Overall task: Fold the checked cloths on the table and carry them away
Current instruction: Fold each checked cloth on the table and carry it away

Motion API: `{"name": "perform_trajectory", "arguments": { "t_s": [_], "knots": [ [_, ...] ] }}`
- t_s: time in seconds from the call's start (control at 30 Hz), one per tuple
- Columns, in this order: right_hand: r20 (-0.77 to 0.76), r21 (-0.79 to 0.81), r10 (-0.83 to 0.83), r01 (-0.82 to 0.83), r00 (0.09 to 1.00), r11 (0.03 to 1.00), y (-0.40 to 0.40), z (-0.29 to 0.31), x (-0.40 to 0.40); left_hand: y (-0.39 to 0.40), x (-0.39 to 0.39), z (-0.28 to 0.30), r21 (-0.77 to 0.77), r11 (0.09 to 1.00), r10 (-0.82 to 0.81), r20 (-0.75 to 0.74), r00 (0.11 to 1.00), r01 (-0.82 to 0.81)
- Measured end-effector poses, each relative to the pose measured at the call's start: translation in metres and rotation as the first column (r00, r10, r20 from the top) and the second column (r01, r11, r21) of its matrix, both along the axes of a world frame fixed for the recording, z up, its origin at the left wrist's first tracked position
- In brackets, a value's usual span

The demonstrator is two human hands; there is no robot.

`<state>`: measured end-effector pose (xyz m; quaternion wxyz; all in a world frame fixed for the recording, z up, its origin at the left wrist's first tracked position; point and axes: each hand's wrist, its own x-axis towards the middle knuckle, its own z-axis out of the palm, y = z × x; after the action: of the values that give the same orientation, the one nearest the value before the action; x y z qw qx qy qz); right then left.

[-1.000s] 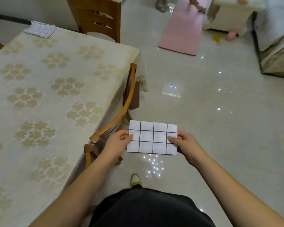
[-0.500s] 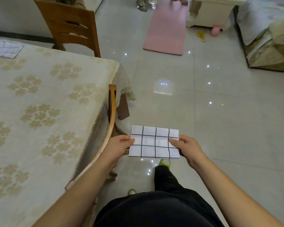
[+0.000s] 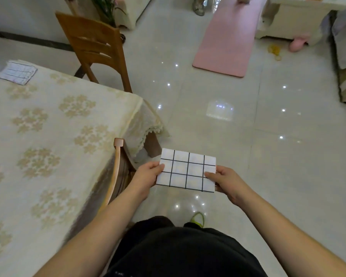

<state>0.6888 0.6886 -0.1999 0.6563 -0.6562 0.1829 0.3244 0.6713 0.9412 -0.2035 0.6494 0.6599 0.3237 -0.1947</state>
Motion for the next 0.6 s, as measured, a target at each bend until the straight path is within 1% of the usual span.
{"name": "perform_trajectory", "arguments": {
  "t_s": [0.13, 0.23, 0.33, 0.47, 0.53, 0.6],
  "knots": [
    [0.053, -0.044, 0.040, -0.038, 0.998, 0.998, -0.003, 0.002, 0.042, -0.004, 0.031, 0.002, 0.010, 0.999, 0.040, 0.002, 0.999, -0.040],
    [0.073, -0.075, 0.067, -0.062, 0.995, 0.995, -0.002, 0.001, 0.074, 0.003, 0.054, -0.005, 0.040, 0.997, 0.061, -0.024, 0.998, -0.060],
    [0.079, -0.099, 0.088, -0.080, 0.993, 0.992, 0.004, 0.000, 0.111, 0.008, 0.080, -0.006, 0.038, 0.999, 0.032, -0.013, 0.999, -0.032],
    [0.049, -0.127, 0.095, -0.088, 0.994, 0.988, 0.017, -0.007, 0.161, 0.021, 0.125, -0.019, -0.008, 0.999, 0.048, 0.002, 0.999, -0.048],
    [0.047, -0.131, 0.094, -0.087, 0.994, 0.988, 0.025, -0.008, 0.188, 0.030, 0.151, -0.023, -0.013, 0.999, 0.042, -0.021, 0.999, -0.043],
    [0.031, -0.155, 0.089, -0.083, 0.996, 0.984, 0.036, -0.006, 0.214, 0.040, 0.176, -0.024, -0.009, 0.999, 0.037, -0.009, 0.999, -0.037]
  ]
}}
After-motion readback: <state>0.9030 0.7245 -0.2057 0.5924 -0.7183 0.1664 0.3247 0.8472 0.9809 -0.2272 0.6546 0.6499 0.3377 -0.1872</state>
